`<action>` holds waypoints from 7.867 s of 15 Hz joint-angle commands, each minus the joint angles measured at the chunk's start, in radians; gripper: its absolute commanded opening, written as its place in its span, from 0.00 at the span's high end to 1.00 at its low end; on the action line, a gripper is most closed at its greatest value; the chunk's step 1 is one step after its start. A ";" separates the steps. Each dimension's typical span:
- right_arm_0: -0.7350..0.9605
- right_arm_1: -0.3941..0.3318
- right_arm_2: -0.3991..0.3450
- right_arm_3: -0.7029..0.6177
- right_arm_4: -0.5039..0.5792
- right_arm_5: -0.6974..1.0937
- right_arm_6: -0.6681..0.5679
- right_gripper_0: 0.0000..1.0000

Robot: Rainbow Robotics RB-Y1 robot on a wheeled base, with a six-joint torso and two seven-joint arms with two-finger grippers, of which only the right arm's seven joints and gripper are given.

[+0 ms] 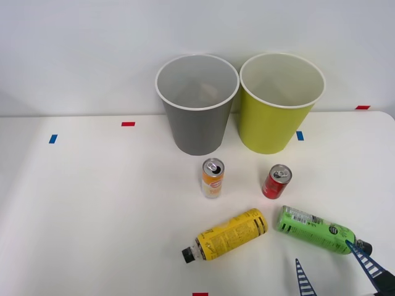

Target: Put cans in the gray bin, plastic bottles in the light green bin

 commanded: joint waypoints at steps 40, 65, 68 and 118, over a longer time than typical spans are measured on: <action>-0.794 -0.257 -0.046 -0.460 -0.291 1.984 0.058 0.00; -0.924 -0.116 0.056 -0.290 -0.124 2.062 0.041 0.00; -0.923 -0.094 0.060 -0.290 -0.099 2.062 0.038 0.00; -1.029 0.173 -0.536 -0.426 -0.671 2.228 0.012 1.00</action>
